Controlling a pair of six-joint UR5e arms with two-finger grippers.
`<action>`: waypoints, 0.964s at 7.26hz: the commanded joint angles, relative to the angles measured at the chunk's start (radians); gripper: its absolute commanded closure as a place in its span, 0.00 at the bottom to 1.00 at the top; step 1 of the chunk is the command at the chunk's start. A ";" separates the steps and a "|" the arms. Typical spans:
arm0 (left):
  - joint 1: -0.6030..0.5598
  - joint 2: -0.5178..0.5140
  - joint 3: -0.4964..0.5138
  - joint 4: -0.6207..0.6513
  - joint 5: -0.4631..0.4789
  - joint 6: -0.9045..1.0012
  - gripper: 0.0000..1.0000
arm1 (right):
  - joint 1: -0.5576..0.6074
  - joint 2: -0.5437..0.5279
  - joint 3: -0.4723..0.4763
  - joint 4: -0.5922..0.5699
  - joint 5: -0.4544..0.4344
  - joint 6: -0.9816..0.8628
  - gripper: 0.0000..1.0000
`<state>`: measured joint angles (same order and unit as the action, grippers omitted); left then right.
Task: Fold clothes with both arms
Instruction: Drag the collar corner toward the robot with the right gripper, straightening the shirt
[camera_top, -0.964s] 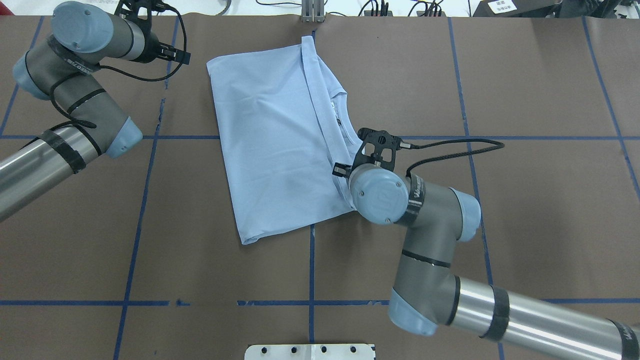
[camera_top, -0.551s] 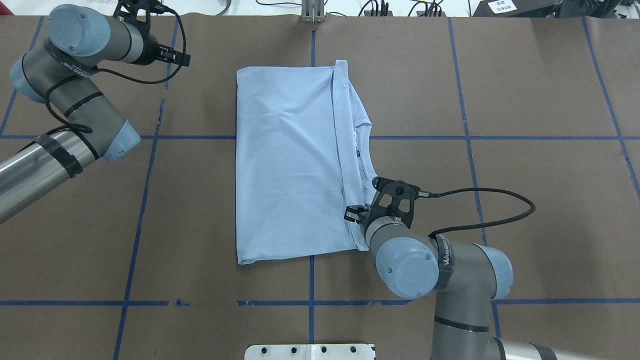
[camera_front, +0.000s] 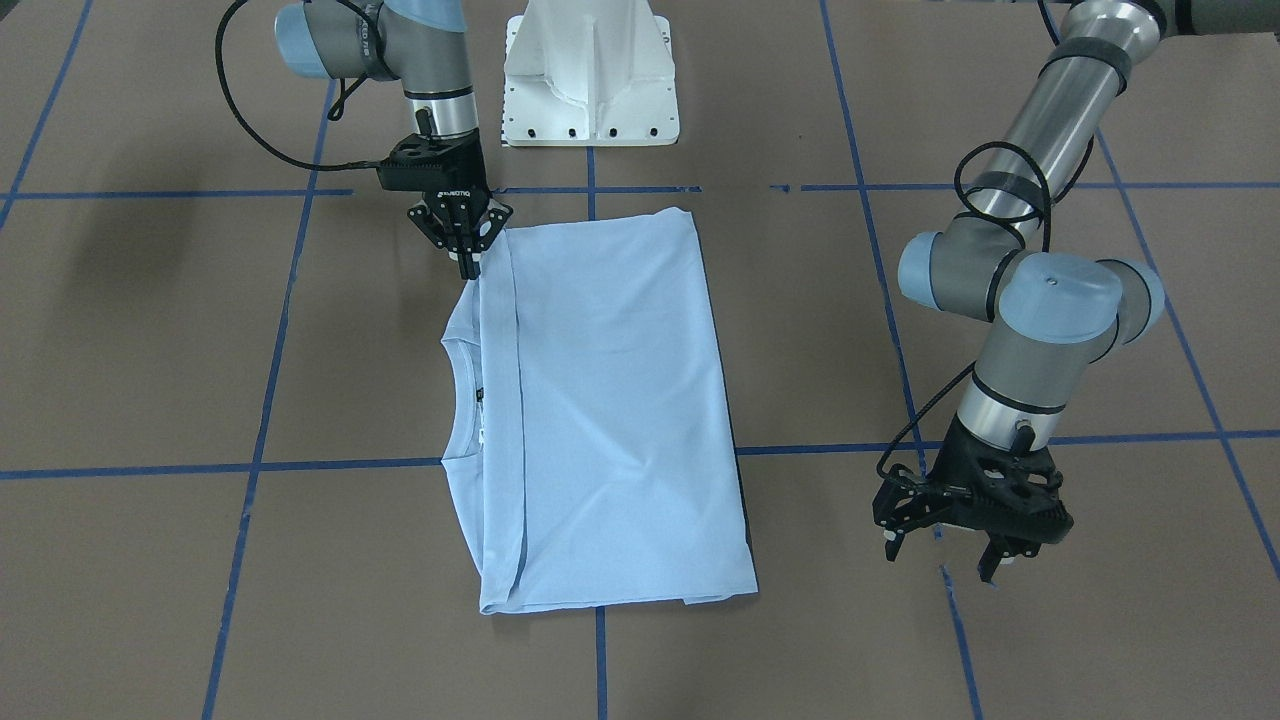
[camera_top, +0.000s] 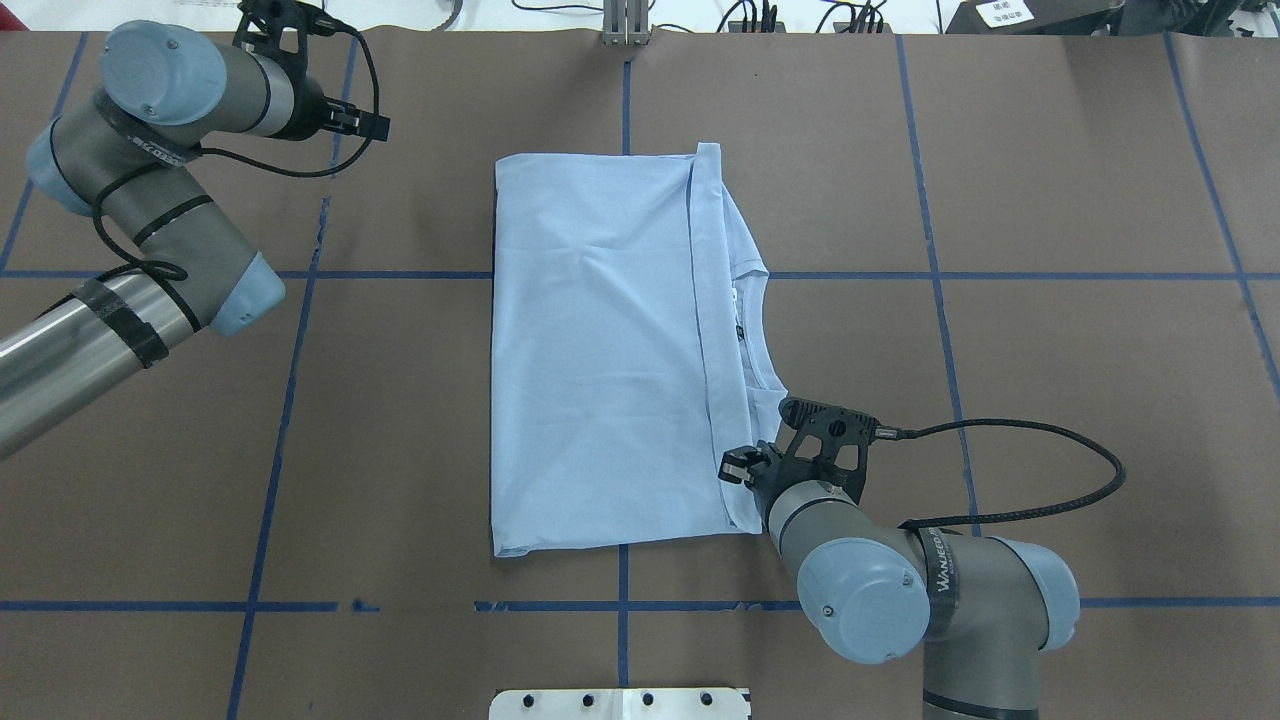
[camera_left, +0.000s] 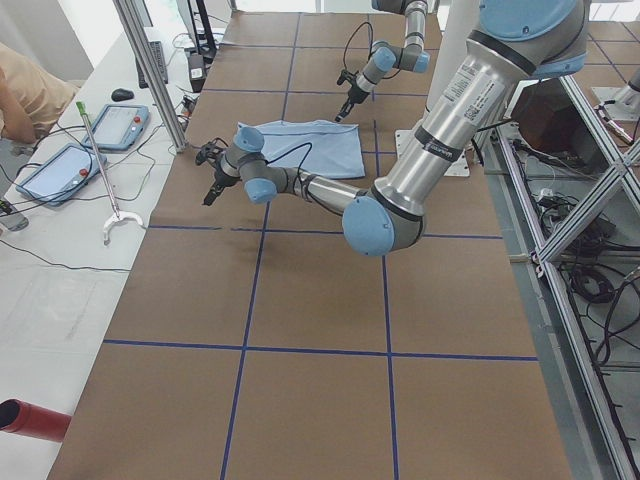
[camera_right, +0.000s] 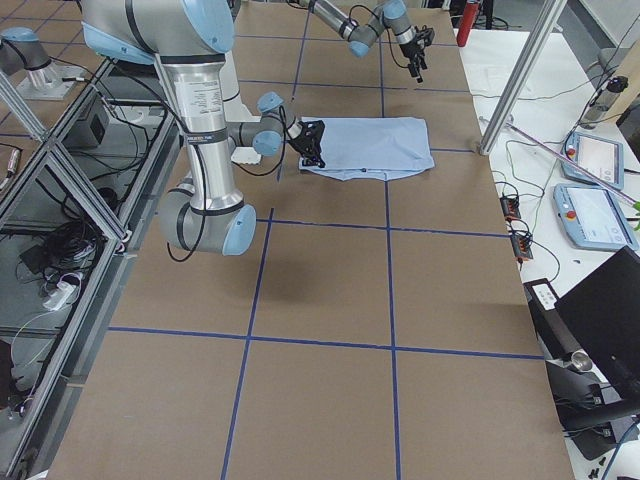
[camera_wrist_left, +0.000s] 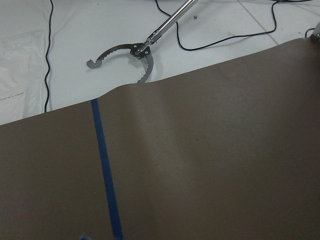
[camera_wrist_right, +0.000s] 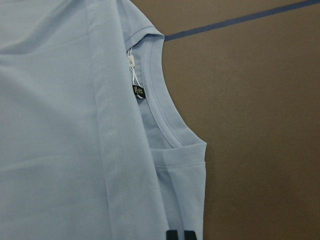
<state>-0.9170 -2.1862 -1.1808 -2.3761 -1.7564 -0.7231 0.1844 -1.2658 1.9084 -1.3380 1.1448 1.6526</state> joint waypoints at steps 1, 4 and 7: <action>0.044 0.005 -0.044 0.012 -0.001 -0.061 0.00 | 0.045 0.005 0.033 0.000 0.109 -0.099 0.00; 0.133 0.109 -0.213 0.015 -0.018 -0.250 0.00 | -0.044 -0.006 0.049 0.000 0.057 -0.254 0.00; 0.138 0.210 -0.352 0.014 -0.090 -0.335 0.00 | -0.123 -0.009 0.034 -0.010 -0.051 -0.374 0.10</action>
<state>-0.7826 -2.0047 -1.4922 -2.3625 -1.8361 -1.0412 0.0979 -1.2764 1.9532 -1.3406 1.1467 1.3243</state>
